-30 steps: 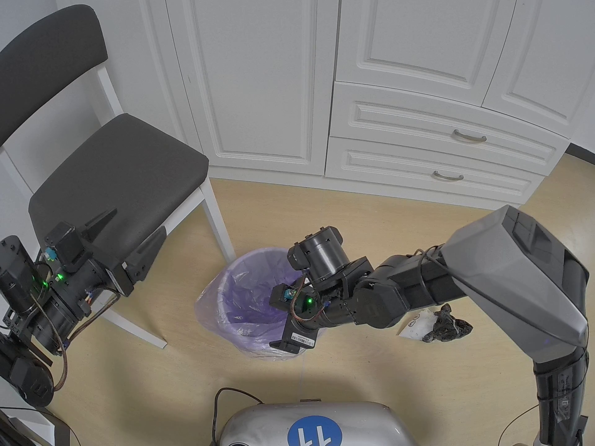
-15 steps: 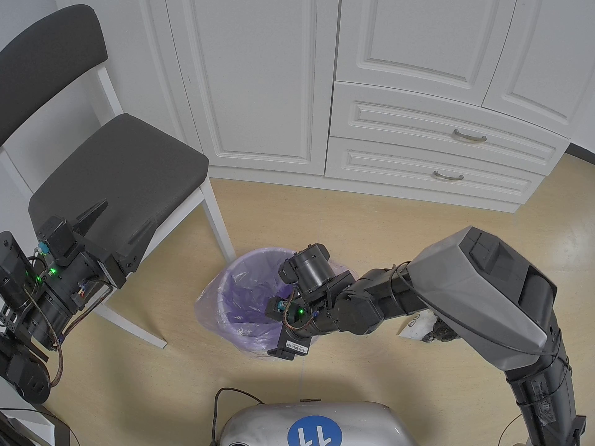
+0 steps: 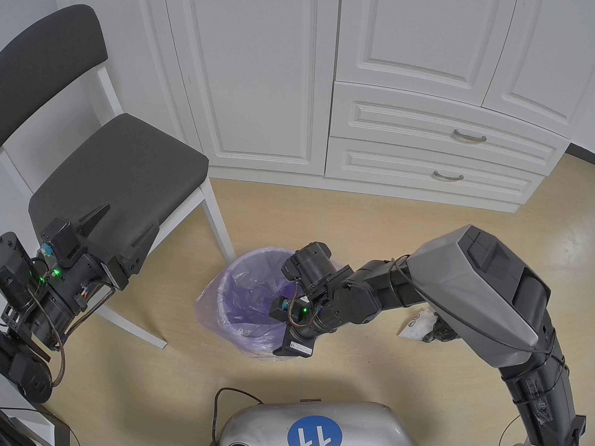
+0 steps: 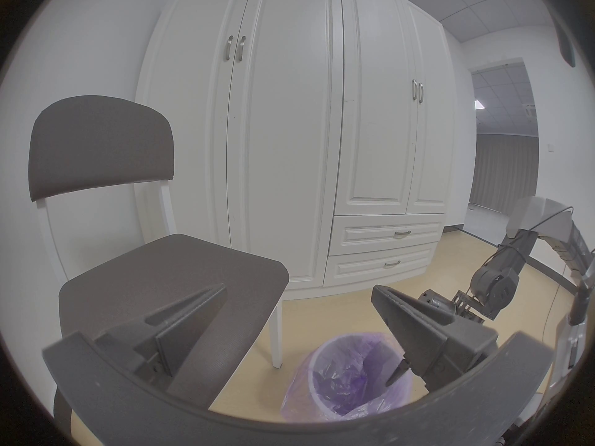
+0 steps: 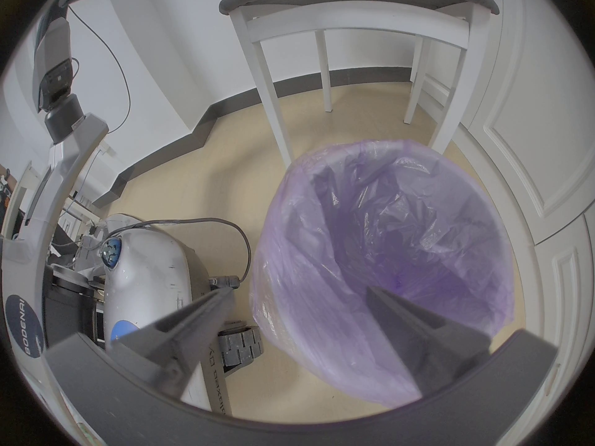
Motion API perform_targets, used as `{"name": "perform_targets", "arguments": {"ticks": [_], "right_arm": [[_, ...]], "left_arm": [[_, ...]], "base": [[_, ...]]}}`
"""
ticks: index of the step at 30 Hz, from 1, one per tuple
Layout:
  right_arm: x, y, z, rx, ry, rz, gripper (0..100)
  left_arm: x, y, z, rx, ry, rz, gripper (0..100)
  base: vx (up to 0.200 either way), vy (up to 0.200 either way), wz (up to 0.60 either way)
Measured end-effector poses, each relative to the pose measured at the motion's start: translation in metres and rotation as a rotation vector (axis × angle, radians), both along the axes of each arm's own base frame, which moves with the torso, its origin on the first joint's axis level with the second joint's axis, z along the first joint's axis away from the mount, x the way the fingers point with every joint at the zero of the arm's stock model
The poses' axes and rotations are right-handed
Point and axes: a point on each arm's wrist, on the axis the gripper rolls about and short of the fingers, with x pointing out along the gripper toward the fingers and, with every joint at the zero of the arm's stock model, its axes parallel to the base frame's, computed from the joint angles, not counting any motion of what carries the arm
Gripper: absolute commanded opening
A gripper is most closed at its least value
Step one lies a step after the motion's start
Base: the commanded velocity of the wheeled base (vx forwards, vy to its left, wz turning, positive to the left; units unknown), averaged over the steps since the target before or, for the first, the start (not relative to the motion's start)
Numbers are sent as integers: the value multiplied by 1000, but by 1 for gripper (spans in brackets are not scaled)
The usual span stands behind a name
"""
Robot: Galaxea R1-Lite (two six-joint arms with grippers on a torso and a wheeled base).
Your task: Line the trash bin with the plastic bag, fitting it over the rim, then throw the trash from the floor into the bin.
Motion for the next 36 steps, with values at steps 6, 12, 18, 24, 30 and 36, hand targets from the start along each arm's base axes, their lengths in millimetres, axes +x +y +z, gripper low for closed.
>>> {"name": "perform_targets", "arguments": {"ticks": [6, 12, 18, 24, 30, 36], "right_arm": [[-4, -1, 3, -5, 5, 4, 0], [-16, -4, -1, -32, 36, 17, 0], [-33, -4, -7, -65, 69, 42, 0], [-53, -2, -16, -101, 109, 76, 0], [-61, 0, -24, -117, 130, 90, 0], [-52, 12, -35, -95, 137, 63, 0]], "left_arm": [[1, 0, -1, 1, 6, 0, 100], [1, 0, -2, 2, 8, 0, 100], [2, 0, -2, 2, 10, 0, 100], [2, 0, -2, 2, 11, 3, 100], [2, 0, -3, 1, 15, 4, 100], [3, 1, -3, 0, 16, 8, 100]], "base": [[0, 0, 0], [0, 0, 0], [0, 0, 0], [0, 0, 0], [0, 0, 0], [0, 0, 0]]}}
